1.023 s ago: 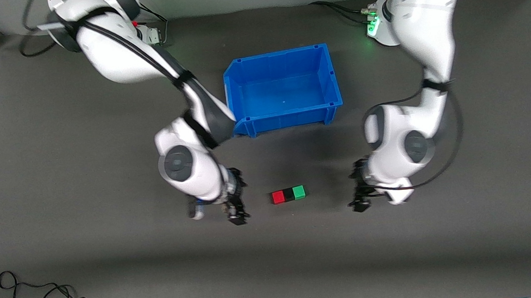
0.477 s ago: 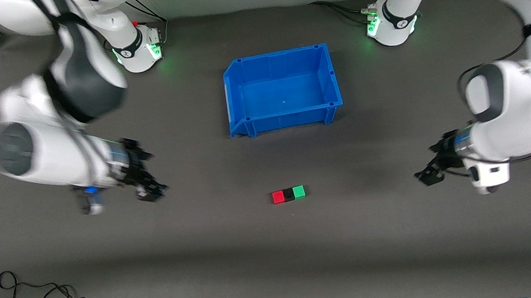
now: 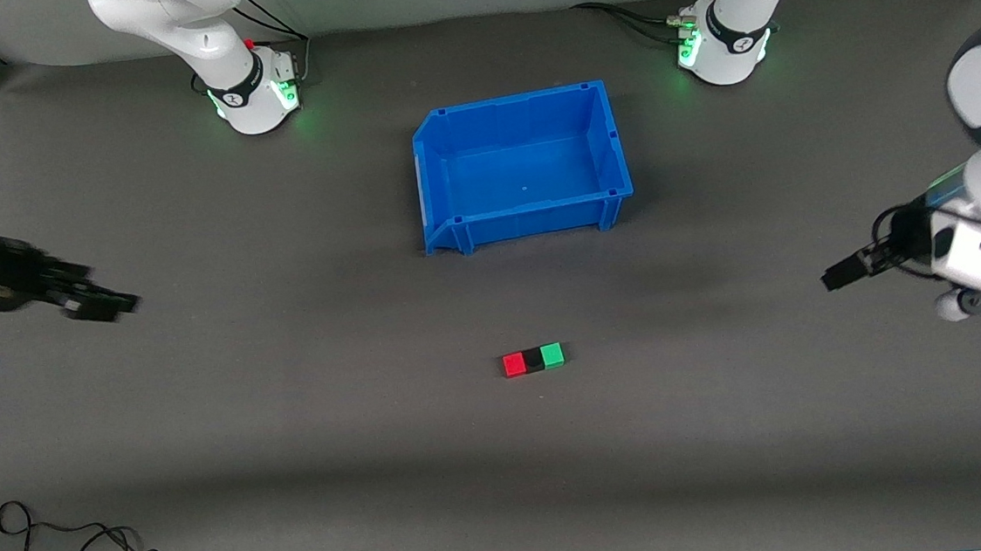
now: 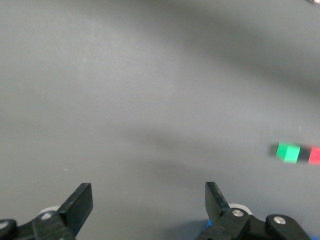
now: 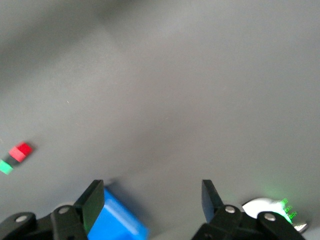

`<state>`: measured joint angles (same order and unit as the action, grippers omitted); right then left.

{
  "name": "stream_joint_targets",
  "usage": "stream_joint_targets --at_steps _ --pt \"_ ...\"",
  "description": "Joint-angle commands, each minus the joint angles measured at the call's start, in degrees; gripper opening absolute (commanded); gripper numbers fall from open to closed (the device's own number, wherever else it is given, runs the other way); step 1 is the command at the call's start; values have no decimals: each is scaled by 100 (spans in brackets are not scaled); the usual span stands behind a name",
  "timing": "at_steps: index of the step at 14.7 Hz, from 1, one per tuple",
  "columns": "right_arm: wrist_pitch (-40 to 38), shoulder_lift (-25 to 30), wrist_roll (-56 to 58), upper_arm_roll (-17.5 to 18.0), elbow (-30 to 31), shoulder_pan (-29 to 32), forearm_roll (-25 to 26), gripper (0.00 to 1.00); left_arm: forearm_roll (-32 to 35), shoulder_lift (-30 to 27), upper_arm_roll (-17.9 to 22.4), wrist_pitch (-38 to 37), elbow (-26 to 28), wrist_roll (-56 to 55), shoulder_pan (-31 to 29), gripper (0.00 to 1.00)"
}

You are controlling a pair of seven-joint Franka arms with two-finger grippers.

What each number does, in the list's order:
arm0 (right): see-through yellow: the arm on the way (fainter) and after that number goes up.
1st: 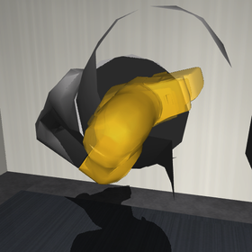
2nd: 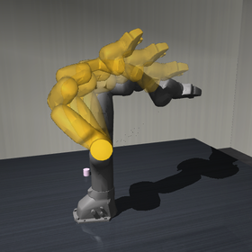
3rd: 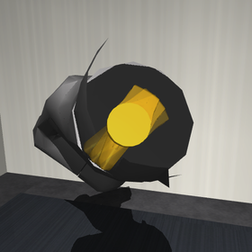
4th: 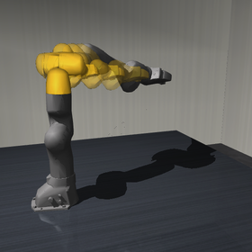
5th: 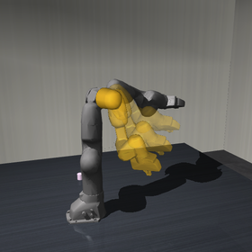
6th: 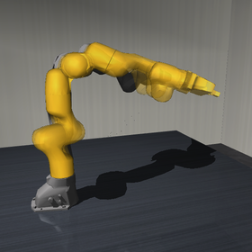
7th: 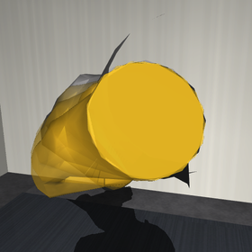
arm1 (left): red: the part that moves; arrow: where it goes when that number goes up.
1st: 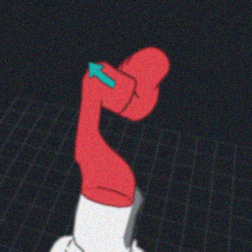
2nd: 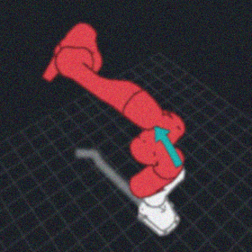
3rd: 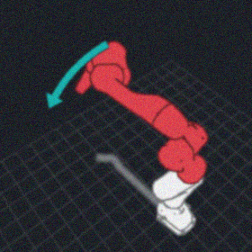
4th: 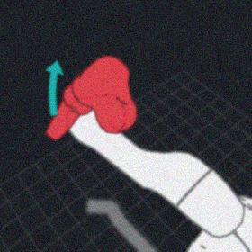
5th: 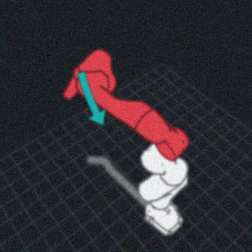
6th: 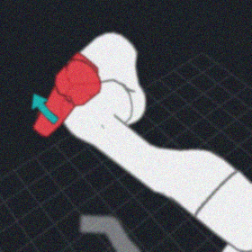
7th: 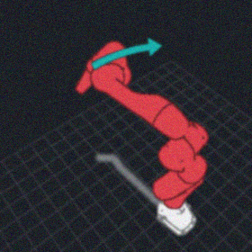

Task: Attach green and red cubes to black cube

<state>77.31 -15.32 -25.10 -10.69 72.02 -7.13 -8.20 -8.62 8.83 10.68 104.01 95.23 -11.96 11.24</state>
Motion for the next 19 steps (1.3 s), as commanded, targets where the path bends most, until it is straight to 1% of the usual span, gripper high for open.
stream_joint_targets --at_steps 1,3,4,6,8,9,11,13,15,17,19 --pt "39 318 1268 -407 225 -104 98 99 133 -433 -84 -582 -22 825 -358 100" --pt "205 389 1393 -373 260 -130 624 99 150 -697 -75 -662 -57 1028 -385 100" --pt "336 389 1524 -364 312 -174 696 99 151 -837 -84 -724 -57 1038 -394 100" --pt "617 537 1701 -399 610 -201 697 99 185 -909 -110 -1004 -162 1038 -351 100" --pt "1169 774 1737 -399 1128 -314 697 99 632 -935 -285 -1277 -294 1038 -245 100" --pt "1364 845 1737 -399 1304 -393 697 99 721 -935 -338 -1321 -321 1020 -236 100" --pt "1436 855 1728 -399 1350 -526 863 99 722 -953 -357 -1348 -365 1020 -218 100" --pt "1471 925 1737 -399 1437 -526 873 99 722 -988 -365 -1348 -374 1029 -236 100" --pt "1541 1083 1737 -399 1657 -526 890 99 722 -1014 -671 -1313 -383 1038 -541 100" --pt "1550 1092 1737 -399 1666 -526 890 99 722 -1006 -1189 -1260 -383 1038 -998 100" --pt "1568 1092 1737 -373 1675 -474 890 99 731 -1006 -1244 -1260 -374 1038 -1062 100"
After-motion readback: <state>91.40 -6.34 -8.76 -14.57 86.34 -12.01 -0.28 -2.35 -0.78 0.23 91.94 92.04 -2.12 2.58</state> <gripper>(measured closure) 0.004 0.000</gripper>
